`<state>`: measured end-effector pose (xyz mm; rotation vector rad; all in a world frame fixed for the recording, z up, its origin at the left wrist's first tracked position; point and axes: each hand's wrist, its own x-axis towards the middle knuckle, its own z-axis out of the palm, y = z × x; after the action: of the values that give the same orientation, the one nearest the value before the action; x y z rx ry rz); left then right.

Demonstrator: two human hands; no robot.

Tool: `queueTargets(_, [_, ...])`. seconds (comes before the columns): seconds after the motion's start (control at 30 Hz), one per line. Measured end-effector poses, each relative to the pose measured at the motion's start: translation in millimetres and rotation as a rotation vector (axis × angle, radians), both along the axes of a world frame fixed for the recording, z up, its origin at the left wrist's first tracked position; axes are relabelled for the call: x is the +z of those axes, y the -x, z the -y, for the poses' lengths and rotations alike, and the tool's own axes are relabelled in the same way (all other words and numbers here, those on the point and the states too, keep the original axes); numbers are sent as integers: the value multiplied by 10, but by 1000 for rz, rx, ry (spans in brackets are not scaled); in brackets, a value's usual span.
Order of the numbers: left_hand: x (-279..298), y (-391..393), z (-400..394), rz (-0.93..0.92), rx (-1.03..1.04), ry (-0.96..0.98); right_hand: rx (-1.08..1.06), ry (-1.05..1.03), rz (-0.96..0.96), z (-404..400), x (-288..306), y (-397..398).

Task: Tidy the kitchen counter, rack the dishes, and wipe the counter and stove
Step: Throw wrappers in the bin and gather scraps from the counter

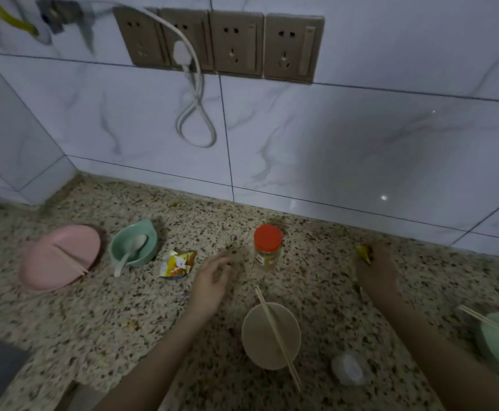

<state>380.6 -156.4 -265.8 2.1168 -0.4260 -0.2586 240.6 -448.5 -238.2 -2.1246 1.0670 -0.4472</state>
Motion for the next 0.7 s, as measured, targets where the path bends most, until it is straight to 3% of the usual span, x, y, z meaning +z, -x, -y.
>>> queueTargets(0.13, [-105, -425, -357, 128, 159, -325, 69, -113, 34, -314, 340, -404])
queueTargets(0.27, [-321, -775, -604, 15, 188, -616, 199, -261, 144, -604, 481, -554])
queueTargets(0.4, [-528, -995, -650, -63, 121, -741, 236, -195, 100, -669, 501, -607])
queueTargets(0.53, [-673, -1065, -655, -11, 131, -770, 273, -142, -26, -673, 443, -634])
queueTargets(0.7, [-615, -956, -608, -27, 221, -582, 255, -169, -52, -732, 355, -586])
